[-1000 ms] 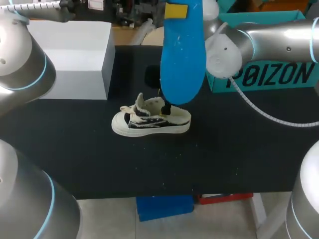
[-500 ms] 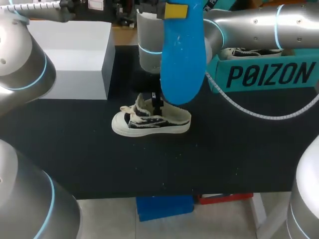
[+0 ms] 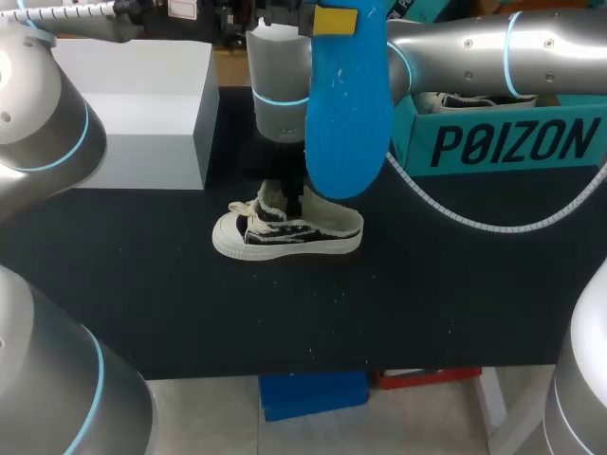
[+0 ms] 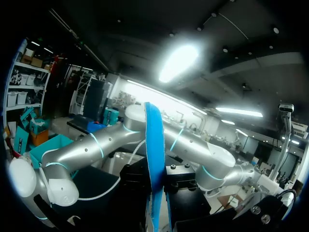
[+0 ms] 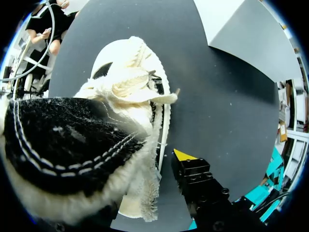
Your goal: Take the shoe out of the shoebox, open the shoe tongue, remove and reinsert the insole, then place the shoe into the shoebox
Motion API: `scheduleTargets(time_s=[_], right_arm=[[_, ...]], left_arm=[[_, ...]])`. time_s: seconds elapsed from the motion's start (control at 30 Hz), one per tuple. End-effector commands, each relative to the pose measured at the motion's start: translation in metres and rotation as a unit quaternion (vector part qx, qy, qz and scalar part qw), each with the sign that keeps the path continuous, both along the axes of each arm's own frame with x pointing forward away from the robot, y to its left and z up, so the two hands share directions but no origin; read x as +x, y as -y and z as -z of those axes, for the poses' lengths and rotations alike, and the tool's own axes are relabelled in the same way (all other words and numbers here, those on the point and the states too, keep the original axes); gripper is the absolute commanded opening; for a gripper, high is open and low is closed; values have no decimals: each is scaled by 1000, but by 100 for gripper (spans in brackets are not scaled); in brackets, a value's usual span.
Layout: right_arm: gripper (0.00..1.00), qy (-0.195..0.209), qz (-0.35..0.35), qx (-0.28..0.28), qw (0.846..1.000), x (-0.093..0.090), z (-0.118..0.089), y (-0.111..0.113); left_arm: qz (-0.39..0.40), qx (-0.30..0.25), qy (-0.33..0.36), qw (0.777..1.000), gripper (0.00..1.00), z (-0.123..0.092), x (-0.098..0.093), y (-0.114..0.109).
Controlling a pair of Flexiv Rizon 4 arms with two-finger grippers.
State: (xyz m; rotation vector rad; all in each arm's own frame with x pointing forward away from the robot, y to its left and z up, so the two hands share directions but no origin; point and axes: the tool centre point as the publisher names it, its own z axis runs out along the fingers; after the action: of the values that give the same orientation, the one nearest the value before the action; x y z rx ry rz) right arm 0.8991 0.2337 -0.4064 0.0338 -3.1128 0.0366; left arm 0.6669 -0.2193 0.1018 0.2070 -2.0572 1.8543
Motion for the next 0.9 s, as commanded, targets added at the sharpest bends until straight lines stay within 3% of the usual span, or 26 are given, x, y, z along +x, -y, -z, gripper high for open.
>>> scheduleTargets(time_s=[0.03, 0.57, 0.67, 0.8, 0.9], right_arm=[[0, -1, 0, -1, 1000, 0, 1, -1], [0, -1, 0, -1, 1000, 0, 1, -1], [0, 9, 27, -32, 999, -8, -16, 3], [0, -14, 104, -83, 991, -21, -47, 11], [0, -16, 196, -79, 977, -27, -69, 19]], left_arm=[[-1, 2, 0, 1000, 0, -1, 0, 1], [-1, 2, 0, 1000, 0, -1, 0, 1], [-1, 2, 0, 1000, 0, -1, 0, 1], [-1, 2, 0, 1000, 0, -1, 0, 1], [-1, 2, 0, 1000, 0, -1, 0, 1]])
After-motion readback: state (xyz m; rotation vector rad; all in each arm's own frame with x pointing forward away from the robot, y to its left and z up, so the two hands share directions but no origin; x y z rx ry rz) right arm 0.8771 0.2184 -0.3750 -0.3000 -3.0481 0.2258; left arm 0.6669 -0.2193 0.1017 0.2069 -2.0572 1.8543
